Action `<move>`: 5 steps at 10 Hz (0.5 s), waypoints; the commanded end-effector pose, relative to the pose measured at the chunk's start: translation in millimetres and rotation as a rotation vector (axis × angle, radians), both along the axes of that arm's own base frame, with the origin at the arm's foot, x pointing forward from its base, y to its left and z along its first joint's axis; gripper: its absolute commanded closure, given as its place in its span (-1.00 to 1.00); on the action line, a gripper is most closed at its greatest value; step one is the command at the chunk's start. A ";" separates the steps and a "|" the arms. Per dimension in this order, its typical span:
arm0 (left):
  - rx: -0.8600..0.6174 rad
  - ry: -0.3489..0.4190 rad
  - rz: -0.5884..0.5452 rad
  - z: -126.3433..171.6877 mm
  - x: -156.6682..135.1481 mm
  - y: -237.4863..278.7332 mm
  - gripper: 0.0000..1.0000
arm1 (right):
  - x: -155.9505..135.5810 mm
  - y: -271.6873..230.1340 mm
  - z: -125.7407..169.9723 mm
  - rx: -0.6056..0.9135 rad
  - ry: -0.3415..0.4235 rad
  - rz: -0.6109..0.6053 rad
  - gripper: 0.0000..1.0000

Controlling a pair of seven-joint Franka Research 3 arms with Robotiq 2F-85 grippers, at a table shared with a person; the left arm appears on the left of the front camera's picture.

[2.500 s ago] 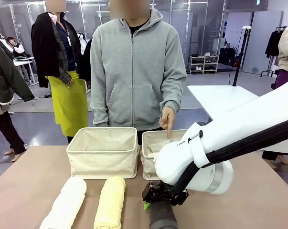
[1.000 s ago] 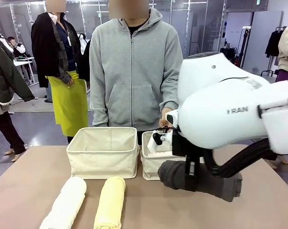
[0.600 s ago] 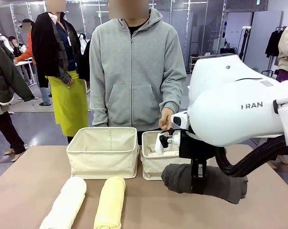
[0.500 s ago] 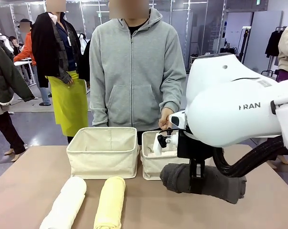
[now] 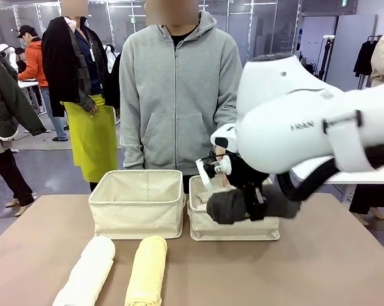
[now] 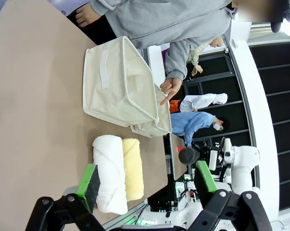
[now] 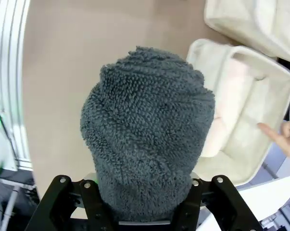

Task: Divide the towels into two baskets.
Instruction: Pick up one hotel-folded towel from the bottom of the table and place it in the Fabric basket indicated by the person.

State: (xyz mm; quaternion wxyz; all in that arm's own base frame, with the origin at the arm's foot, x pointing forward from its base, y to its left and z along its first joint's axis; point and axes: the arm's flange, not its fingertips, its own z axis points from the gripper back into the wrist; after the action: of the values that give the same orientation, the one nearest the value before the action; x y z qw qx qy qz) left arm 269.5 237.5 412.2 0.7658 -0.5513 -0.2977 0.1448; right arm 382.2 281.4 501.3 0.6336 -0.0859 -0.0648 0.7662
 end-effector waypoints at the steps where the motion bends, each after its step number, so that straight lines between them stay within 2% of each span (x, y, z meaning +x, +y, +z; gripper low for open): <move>1: -0.010 -0.024 -0.002 0.7 -1.5 2.3 -1.00 | 45.0 20.6 8.0 -0.041 0.002 0.040 0.33; 3: -0.010 -0.024 -0.002 0.7 -1.5 2.3 -1.00 | 76.0 36.0 10.6 -0.067 0.025 0.017 0.33; 5: -0.010 -0.024 -0.002 0.7 -1.5 2.3 -1.00 | 117.6 43.5 5.0 -0.029 0.023 -0.009 0.33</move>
State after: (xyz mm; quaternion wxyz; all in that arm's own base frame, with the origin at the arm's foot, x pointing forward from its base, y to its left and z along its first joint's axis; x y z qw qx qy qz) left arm 269.3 237.7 412.2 0.7657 -0.5513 -0.2978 0.1450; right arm 485.0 315.4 500.7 0.6313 -0.0819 -0.0486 0.7696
